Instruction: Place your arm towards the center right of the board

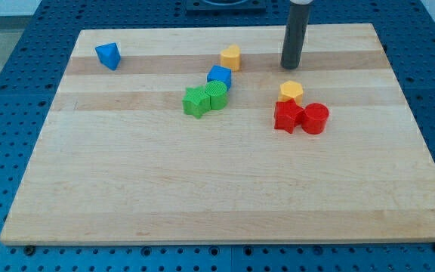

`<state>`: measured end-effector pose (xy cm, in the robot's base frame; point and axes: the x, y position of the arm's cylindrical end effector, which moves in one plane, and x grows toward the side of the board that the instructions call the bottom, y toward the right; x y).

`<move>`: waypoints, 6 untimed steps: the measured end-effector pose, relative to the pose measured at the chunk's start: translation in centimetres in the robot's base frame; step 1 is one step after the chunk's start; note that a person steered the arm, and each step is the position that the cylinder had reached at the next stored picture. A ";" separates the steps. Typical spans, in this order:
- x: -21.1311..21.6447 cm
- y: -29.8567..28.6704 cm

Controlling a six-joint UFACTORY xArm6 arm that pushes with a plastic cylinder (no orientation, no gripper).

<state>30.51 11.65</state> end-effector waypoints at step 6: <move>16.0 11.4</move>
